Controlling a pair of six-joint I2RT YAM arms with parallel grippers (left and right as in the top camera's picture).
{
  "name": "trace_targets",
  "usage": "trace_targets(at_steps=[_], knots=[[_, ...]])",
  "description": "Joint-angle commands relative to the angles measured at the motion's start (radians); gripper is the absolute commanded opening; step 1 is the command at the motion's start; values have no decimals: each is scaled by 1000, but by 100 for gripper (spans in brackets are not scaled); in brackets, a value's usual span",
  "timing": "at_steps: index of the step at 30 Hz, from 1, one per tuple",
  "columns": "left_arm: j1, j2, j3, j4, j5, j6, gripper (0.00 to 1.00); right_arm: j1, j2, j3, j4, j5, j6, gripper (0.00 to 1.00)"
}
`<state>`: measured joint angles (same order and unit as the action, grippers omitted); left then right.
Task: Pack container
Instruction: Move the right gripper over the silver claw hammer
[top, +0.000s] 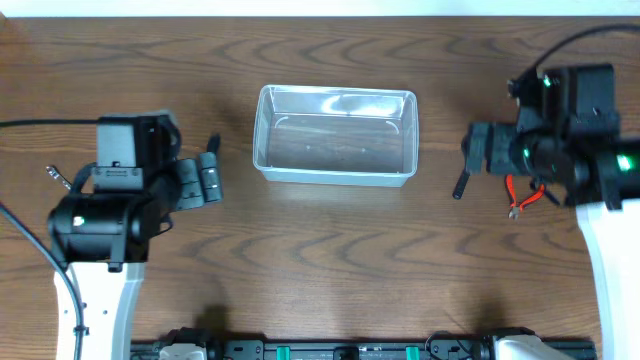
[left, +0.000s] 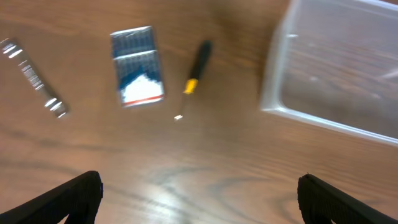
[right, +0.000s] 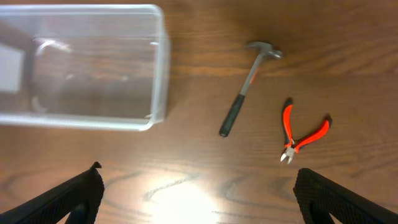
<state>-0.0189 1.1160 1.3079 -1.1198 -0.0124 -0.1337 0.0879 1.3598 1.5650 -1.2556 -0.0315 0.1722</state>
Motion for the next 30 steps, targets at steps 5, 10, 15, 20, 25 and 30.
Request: trace_targets(at_steps=[5,10,15,20,25,30], knots=[[154,-17,50,4,-53,19,98,-111,246,138,40,65,60,99],[187,-4,49,5,-52,21,98,-188,397,141,131,20,60,99],[187,-3,49,6,-51,17,98,-210,552,141,178,19,59,99],[187,-3,49,6,-52,17,98,-209,673,141,235,24,55,99],[187,-3,49,6,-52,17,98,-207,724,140,269,28,3,99],[187,-3,49,6,-52,17,98,-207,747,140,288,31,-6,99]])
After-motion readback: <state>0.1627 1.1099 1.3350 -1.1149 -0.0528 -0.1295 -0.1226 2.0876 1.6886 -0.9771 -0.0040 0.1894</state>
